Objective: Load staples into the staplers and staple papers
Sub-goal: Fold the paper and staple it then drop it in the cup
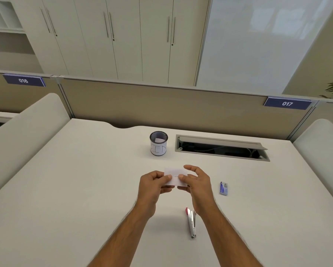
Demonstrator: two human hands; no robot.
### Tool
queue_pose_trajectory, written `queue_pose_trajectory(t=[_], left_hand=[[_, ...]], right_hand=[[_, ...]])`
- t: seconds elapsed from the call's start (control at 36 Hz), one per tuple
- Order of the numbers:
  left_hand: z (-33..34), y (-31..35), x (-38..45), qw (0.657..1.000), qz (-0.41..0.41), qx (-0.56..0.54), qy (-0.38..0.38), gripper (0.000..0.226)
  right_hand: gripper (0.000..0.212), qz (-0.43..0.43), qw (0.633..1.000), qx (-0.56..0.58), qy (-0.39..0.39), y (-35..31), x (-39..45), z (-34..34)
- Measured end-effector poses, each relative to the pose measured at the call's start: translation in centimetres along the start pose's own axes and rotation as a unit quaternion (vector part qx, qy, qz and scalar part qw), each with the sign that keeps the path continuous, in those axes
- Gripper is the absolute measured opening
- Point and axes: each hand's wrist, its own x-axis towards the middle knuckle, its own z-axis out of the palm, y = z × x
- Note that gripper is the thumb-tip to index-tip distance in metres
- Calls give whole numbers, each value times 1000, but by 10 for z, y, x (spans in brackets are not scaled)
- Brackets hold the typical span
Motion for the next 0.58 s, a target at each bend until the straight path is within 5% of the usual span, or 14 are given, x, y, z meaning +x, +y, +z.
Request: queue_pose_trajectory(t=[0.58], left_hand=[[-24,8,21,1000,1,11,28,20]], right_hand=[[13,58,997,4,-47,-2,16,16]])
